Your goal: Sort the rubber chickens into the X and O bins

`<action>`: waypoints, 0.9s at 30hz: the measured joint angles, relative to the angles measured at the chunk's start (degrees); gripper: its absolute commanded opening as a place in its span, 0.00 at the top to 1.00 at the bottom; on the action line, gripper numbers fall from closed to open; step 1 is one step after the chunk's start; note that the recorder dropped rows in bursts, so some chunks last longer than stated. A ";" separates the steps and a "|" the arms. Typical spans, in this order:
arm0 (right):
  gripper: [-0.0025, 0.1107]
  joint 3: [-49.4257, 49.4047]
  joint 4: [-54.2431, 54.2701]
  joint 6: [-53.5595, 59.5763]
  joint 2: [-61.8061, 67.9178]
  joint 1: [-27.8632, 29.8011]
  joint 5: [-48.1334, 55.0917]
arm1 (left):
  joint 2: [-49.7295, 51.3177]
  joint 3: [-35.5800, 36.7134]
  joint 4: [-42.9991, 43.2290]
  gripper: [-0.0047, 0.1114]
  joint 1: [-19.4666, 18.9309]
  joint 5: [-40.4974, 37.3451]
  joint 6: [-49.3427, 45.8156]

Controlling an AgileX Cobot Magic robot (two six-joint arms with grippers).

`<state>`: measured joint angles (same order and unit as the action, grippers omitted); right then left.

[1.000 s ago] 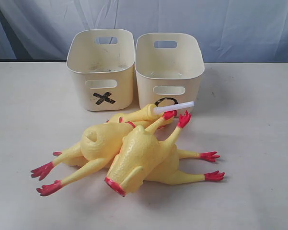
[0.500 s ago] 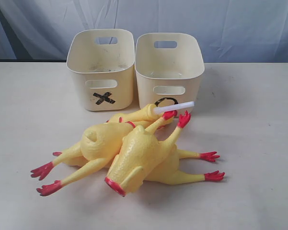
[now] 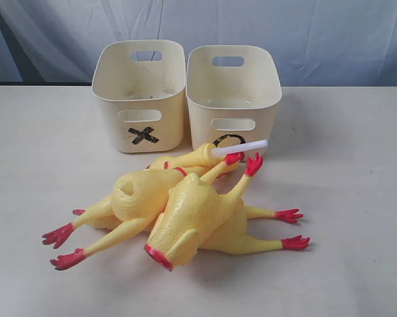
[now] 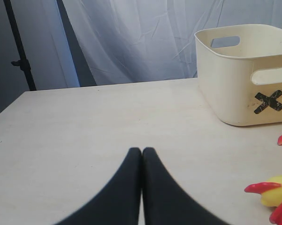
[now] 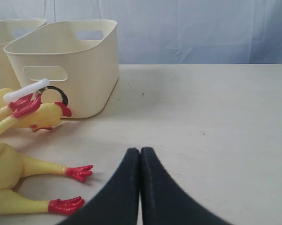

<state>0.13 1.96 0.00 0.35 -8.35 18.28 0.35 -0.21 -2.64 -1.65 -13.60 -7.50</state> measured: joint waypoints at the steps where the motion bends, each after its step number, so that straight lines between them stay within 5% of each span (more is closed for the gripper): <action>1: 0.99 0.00 0.00 0.00 0.00 0.00 0.00 | 0.00 0.00 0.00 0.96 0.00 0.00 0.00; 22: 0.99 0.00 0.00 0.00 0.00 0.00 0.00 | 0.00 0.00 0.92 0.96 0.00 0.00 0.00; 27: 0.99 0.00 0.00 0.00 0.00 0.00 0.00 | 0.00 0.00 -6.11 0.96 0.00 3.52 0.67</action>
<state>0.13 1.96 0.00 0.35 -8.35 18.28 0.35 -0.21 -8.75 -1.65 -10.08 -6.82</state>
